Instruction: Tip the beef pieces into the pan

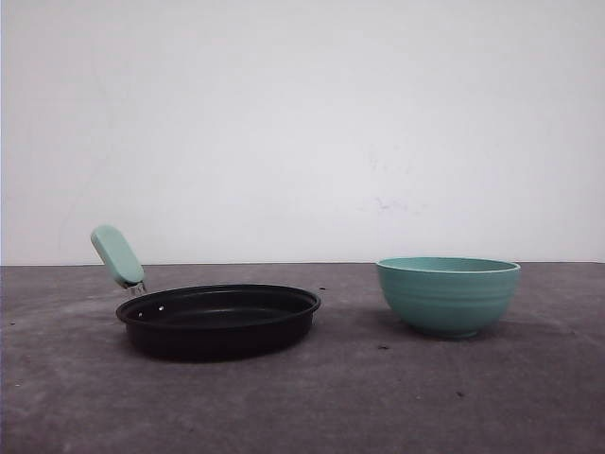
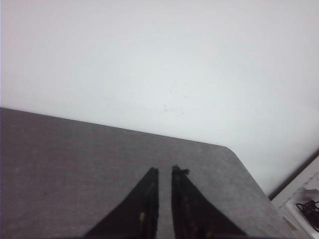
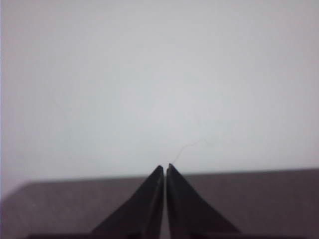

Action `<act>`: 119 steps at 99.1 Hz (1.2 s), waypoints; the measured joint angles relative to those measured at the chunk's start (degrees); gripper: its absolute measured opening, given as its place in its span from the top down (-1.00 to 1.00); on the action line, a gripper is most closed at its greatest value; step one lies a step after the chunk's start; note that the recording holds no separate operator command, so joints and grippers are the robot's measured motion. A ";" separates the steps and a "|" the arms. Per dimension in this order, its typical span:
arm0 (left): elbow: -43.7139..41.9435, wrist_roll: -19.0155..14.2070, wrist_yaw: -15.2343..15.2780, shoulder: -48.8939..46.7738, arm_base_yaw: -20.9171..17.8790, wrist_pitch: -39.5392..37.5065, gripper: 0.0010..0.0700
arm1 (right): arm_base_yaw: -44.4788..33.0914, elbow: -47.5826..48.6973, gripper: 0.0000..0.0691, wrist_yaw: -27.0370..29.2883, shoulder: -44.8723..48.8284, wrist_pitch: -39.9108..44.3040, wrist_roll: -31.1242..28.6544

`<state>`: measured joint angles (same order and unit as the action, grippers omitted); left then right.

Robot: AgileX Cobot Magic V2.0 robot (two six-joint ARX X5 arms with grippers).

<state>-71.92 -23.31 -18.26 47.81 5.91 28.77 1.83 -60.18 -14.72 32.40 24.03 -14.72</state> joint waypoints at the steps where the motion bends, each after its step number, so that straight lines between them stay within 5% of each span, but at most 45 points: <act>1: -0.28 -0.02 0.00 0.15 0.07 0.11 0.96 | 0.00 -0.66 0.97 0.00 0.57 0.63 0.33; 14: -1.44 0.02 -0.02 0.50 0.68 2.29 0.95 | 0.00 -7.08 0.86 0.00 5.79 5.75 3.41; 28: -1.44 1.51 0.00 0.57 0.81 5.88 0.83 | 0.00 -8.59 0.24 0.00 6.88 6.21 4.28; 51: -1.44 3.67 0.55 0.52 0.87 6.99 -0.66 | 0.00 -8.66 -0.98 0.00 6.51 6.56 4.44; 64: -1.44 3.89 0.57 0.55 0.87 7.02 -0.87 | 0.00 -8.66 -0.98 0.02 6.62 6.60 4.66; 95: -0.74 4.09 1.81 4.15 0.87 7.48 -0.91 | 0.00 -8.66 -0.98 1.40 6.71 9.33 5.81; 119: 14.05 0.77 1.79 6.08 0.87 0.28 -0.91 | 0.15 -8.68 -0.98 1.46 8.17 11.69 6.86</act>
<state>-57.87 -22.55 -16.47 53.89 6.79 29.06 1.98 -68.86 -13.26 40.58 35.73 -7.86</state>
